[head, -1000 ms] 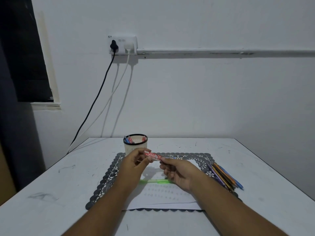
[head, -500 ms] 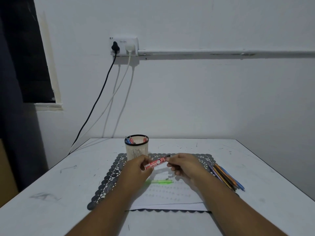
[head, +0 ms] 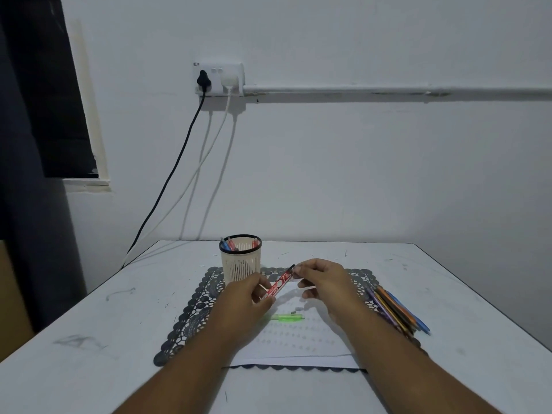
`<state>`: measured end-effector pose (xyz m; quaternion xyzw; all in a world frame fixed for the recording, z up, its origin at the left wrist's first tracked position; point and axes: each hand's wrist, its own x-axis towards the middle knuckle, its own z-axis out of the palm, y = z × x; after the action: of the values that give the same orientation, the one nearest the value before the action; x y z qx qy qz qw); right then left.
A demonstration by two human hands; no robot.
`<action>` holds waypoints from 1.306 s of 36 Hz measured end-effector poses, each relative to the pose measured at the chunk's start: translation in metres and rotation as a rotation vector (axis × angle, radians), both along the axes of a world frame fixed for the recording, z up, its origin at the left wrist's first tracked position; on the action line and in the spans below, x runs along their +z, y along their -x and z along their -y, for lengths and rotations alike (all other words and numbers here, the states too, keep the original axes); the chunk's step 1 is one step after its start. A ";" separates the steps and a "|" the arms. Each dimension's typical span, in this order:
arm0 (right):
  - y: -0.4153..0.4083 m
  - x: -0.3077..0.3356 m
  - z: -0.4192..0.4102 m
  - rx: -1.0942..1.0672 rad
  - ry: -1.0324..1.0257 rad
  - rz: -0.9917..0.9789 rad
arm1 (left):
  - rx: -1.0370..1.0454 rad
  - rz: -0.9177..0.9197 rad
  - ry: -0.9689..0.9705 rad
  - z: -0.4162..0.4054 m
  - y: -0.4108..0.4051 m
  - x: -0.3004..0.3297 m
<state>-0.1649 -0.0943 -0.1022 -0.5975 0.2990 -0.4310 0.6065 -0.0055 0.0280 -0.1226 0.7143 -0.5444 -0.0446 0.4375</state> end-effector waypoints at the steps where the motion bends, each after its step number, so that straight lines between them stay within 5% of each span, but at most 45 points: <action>1: -0.001 0.000 0.000 -0.004 0.000 0.006 | 0.000 -0.002 -0.001 0.000 0.000 0.000; 47: -0.002 0.008 -0.012 -0.078 0.053 0.081 | -0.020 0.003 -0.023 0.001 0.001 -0.001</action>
<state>-0.1632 -0.0827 -0.0946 -0.5833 0.2857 -0.4857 0.5850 -0.0064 0.0271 -0.1231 0.7139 -0.5515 -0.0541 0.4281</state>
